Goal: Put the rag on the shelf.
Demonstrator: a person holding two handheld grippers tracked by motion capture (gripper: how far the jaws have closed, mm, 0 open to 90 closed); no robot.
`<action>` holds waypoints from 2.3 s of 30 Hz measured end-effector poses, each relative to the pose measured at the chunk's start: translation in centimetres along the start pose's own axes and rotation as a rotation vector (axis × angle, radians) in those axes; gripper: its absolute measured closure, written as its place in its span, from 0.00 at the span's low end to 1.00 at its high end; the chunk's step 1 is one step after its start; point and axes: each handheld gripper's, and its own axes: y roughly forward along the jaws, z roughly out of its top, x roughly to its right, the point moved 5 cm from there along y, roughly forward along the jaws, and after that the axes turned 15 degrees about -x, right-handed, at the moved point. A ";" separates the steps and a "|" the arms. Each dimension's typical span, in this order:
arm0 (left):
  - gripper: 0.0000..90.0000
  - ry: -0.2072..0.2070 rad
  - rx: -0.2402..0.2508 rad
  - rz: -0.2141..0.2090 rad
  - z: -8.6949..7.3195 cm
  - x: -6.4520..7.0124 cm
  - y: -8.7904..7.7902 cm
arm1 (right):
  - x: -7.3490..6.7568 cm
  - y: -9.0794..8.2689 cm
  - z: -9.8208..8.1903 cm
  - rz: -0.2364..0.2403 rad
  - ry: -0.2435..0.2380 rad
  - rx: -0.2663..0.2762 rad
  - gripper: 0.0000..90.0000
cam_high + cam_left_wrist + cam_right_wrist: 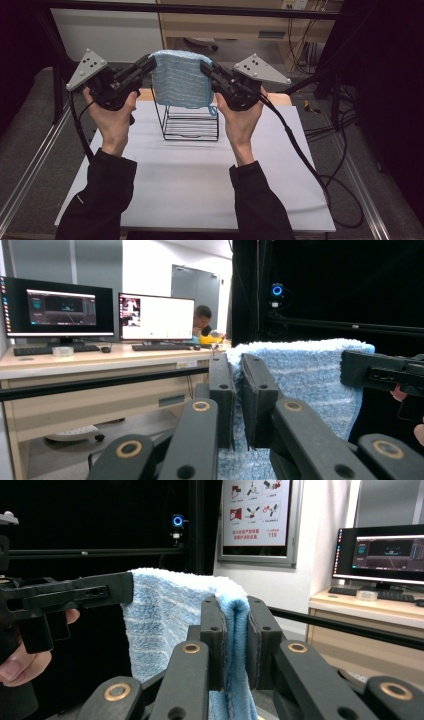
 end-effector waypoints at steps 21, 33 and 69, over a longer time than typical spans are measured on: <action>0.94 0.008 0.037 0.050 3.3 -1.7 1.8 | 2.3 2.5 3.4 -0.011 -0.010 0.042 0.90; 0.94 0.000 0.065 0.064 4.4 -2.9 3.0 | 3.9 4.2 4.9 -0.013 -0.024 0.057 0.90; 0.94 -0.007 -0.106 0.075 -2.3 -6.6 7.5 | 6.8 9.1 -1.2 -0.049 -0.013 -0.138 0.90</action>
